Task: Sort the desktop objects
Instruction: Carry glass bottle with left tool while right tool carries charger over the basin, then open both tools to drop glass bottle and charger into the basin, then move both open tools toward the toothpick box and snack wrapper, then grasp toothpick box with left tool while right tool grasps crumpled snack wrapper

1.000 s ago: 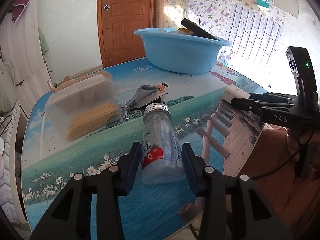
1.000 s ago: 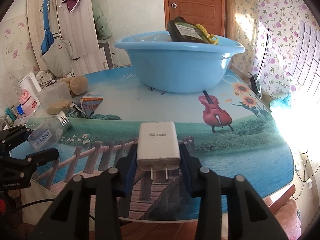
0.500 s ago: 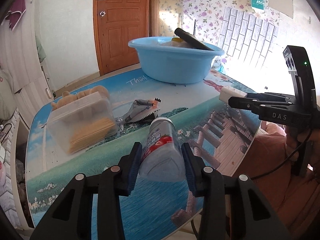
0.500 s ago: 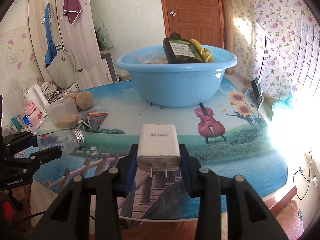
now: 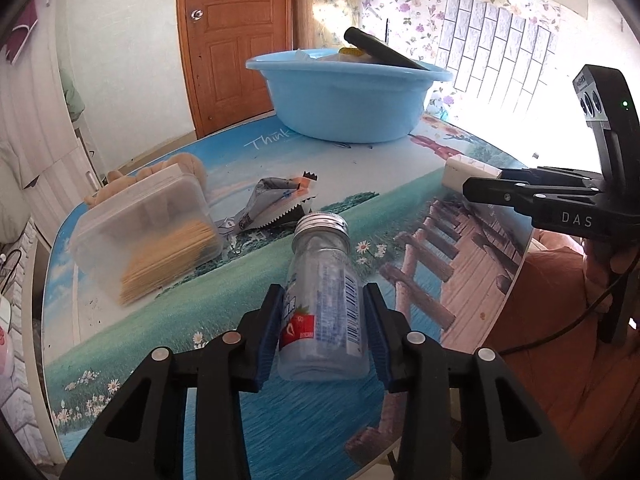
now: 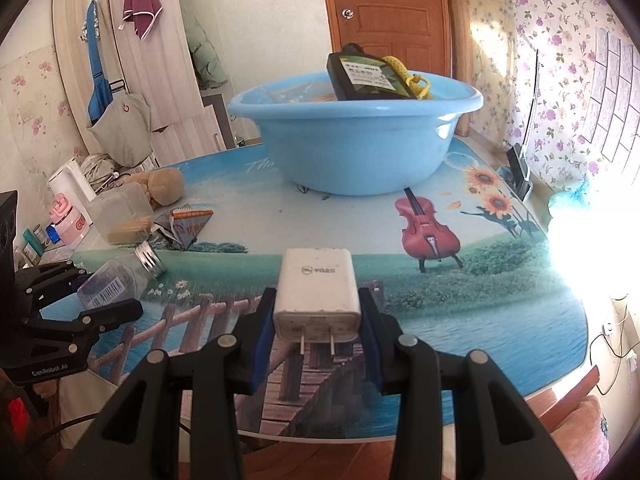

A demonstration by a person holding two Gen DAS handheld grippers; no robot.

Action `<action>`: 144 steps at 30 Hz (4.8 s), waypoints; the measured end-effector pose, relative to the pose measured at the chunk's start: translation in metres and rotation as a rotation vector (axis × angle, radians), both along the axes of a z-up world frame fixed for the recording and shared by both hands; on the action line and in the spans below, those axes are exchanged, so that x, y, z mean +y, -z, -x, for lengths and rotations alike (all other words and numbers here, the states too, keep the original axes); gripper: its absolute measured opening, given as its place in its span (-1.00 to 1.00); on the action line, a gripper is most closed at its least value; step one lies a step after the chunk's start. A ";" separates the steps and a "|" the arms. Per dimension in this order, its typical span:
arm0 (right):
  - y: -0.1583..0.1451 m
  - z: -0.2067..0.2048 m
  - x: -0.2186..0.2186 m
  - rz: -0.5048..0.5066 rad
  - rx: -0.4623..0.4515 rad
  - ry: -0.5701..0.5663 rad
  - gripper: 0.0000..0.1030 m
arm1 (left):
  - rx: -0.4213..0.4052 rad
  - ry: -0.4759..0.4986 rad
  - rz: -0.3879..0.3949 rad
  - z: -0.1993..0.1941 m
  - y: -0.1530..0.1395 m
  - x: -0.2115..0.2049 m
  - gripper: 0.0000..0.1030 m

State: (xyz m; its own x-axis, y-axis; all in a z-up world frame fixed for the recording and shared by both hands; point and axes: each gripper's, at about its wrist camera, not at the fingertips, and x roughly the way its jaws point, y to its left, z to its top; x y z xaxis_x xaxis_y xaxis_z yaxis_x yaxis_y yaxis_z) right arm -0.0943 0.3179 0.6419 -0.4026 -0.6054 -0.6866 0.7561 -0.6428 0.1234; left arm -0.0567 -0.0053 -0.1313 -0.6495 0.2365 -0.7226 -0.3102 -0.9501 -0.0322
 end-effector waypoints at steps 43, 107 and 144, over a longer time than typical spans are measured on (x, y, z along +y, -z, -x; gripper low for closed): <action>-0.062 0.088 -0.045 0.198 0.140 -0.006 -0.26 | 0.144 0.085 -0.094 0.166 -0.090 0.064 0.05; -0.012 -0.026 -0.117 -0.038 -0.116 -0.218 0.00 | 0.043 -0.087 0.023 0.052 -0.025 -0.103 0.83; -0.022 -0.016 -0.050 -0.002 -0.101 -0.141 -0.69 | -0.040 0.024 -0.032 0.009 -0.022 -0.056 -0.24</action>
